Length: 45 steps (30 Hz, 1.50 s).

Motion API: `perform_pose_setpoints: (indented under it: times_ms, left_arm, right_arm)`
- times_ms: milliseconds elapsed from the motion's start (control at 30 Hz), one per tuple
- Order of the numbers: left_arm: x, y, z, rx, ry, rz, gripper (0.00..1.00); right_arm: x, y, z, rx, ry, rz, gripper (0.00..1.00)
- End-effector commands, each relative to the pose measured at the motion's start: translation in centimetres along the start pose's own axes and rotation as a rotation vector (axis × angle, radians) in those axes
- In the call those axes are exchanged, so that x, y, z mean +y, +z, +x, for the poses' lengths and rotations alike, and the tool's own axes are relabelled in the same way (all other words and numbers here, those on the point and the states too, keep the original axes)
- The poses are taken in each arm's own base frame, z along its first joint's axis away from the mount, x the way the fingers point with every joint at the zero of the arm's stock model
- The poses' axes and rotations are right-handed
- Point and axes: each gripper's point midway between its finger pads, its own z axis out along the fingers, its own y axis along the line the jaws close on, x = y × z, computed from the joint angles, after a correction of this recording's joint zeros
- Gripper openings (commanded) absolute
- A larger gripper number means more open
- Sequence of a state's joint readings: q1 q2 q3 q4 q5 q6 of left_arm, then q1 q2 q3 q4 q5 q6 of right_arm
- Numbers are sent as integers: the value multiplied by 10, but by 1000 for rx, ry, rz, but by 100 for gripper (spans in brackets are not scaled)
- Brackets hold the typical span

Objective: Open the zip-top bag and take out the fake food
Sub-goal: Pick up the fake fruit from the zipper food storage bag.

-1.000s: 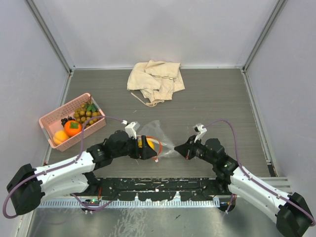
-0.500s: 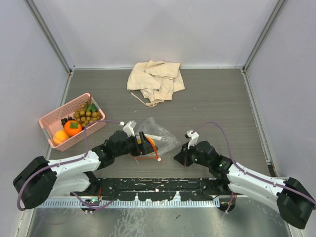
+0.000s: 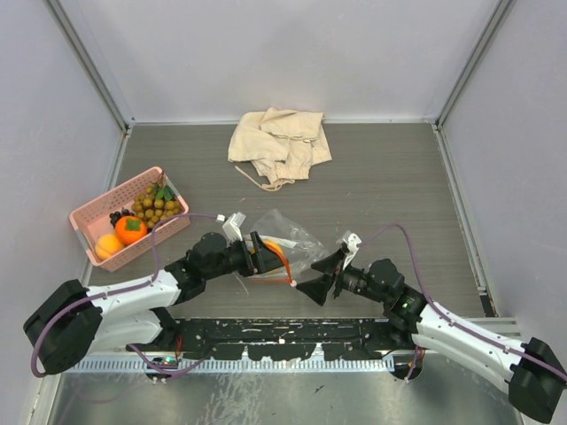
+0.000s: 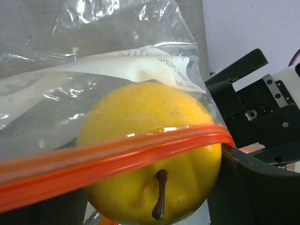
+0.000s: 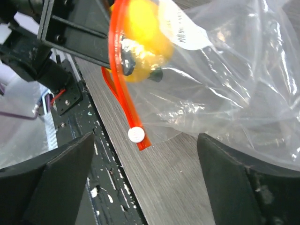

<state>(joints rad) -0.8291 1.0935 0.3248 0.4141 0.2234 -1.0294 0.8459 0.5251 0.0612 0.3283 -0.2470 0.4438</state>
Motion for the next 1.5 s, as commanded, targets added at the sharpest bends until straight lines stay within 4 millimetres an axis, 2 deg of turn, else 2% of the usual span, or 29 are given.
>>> perform_pose_setpoints:
  times_ms: [0, 100, 200, 433, 533, 700, 900, 1067, 1133, 1200, 1233, 1300, 1367, 1400, 1467]
  left_arm:
    - [-41, 1, -14, -13, 54, 144, 60]
    - [-38, 1, -4, 62, 187, 134, 60]
    - [-32, -1, 1, 100, 323, 125, 59]
    - [-21, -8, -4, 66, 631, 143, 57]
    - [-22, -9, -6, 39, 746, 185, 56]
    - [-26, -7, -6, 19, 917, 257, 55]
    - [-23, -2, 2, 78, 1009, 294, 53]
    - [-28, -1, 5, 86, 1058, 326, 52]
    - [-31, -2, 5, 80, 1079, 338, 52]
    - [-34, -4, 7, 75, 1101, 351, 52]
    - [-35, -5, 7, 69, 1111, 354, 52]
    - [-38, -6, 6, 56, 1136, 362, 52]
    - [-40, -8, 7, 45, 1159, 363, 52]
    - [-41, -8, 7, 39, 1173, 365, 52]
    - [-43, -7, 7, 24, 1210, 360, 52]
  right_arm:
    - [25, -1, -42, -128, -165, -90, 100]
    - [36, -8, -81, -258, -178, -81, 100]
    - [25, -11, -114, -350, -133, 34, 100]
    - [-17, -1, -142, -296, -94, 348, 100]
    - [-30, 7, -141, -275, -4, 395, 100]
    - [-59, 26, -115, -156, 144, 416, 100]
    - [-54, 42, -106, -98, 154, 324, 99]
    - [-46, 54, -98, -67, 183, 252, 93]
    - [-45, 57, -96, -66, 195, 239, 87]
    - [-45, 60, -96, -66, 202, 231, 71]
    - [-45, 61, -96, -69, 208, 228, 60]
    - [-45, 62, -97, -81, 221, 220, 28]
    - [-44, 63, -101, -106, 229, 213, 8]
    - [-44, 63, -102, -119, 235, 212, 2]
    - [-44, 62, -105, -151, 234, 228, 1]
